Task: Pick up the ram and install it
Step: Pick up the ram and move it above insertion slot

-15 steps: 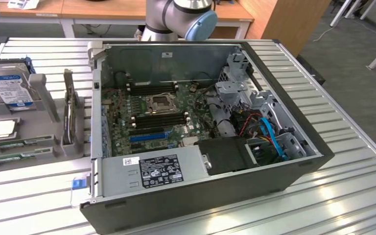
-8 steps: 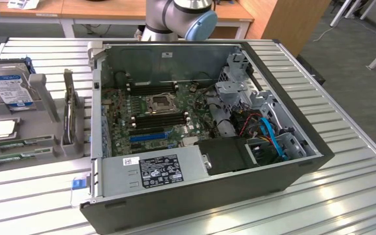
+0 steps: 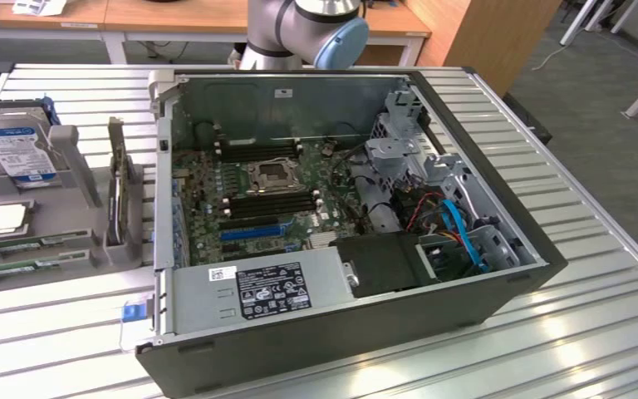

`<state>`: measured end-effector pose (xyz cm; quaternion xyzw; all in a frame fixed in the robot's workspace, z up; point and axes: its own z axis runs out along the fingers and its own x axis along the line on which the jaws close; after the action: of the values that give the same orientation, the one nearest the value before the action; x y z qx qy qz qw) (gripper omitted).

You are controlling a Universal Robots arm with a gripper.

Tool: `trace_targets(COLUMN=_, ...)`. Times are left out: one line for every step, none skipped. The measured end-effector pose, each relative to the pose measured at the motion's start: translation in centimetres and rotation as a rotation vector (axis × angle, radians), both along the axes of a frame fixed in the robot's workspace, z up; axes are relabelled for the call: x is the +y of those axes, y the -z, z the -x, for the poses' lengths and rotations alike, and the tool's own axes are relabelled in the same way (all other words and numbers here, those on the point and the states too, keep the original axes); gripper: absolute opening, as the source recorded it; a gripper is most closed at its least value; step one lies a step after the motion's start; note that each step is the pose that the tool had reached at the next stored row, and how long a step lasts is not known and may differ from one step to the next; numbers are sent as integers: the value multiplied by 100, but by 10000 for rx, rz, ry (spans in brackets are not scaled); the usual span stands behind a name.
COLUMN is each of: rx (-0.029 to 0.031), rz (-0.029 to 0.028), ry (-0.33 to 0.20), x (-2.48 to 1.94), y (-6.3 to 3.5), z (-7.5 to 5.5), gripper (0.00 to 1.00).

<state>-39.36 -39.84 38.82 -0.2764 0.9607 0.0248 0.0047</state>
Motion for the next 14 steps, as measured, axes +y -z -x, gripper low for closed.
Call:
trace_targets(rx=0, rz=0, ry=-115, x=0, y=0, z=0, gripper=10)
trace_targets(rx=0, rz=0, ry=-223, x=0, y=0, z=0, gripper=10)
trace_targets(rx=0, rz=0, ry=-333, x=0, y=0, z=0, gripper=10)
trace_targets(rx=0, rz=0, ry=-441, x=0, y=0, z=0, gripper=10)
trace_targets(rx=0, rz=0, ry=-550, x=0, y=0, z=0, gripper=10)
trace_targets(rx=0, rz=0, ry=-666, x=0, y=1, z=0, gripper=10)
trace_targets(rx=0, rz=0, ry=-775, x=0, y=1, z=0, gripper=10)
trace_targets(rx=0, rz=0, ry=-884, x=0, y=0, z=0, gripper=10)
trace_targets(rx=0, rz=0, ry=-994, x=0, y=0, z=0, gripper=10)
trace_targets(rx=0, rz=0, ry=-1104, x=0, y=0, z=0, gripper=10)
trace_targets(rx=0, rz=0, ry=-1214, x=0, y=1, z=0, gripper=10)
trace_targets(rx=0, rz=0, ry=-1336, x=0, y=0, z=0, gripper=10)
trace_targets(rx=-1, rz=0, ry=-1446, x=0, y=1, z=0, gripper=10)
trace_targets(rx=-1, rz=0, ry=-1558, x=0, y=1, z=0, gripper=10)
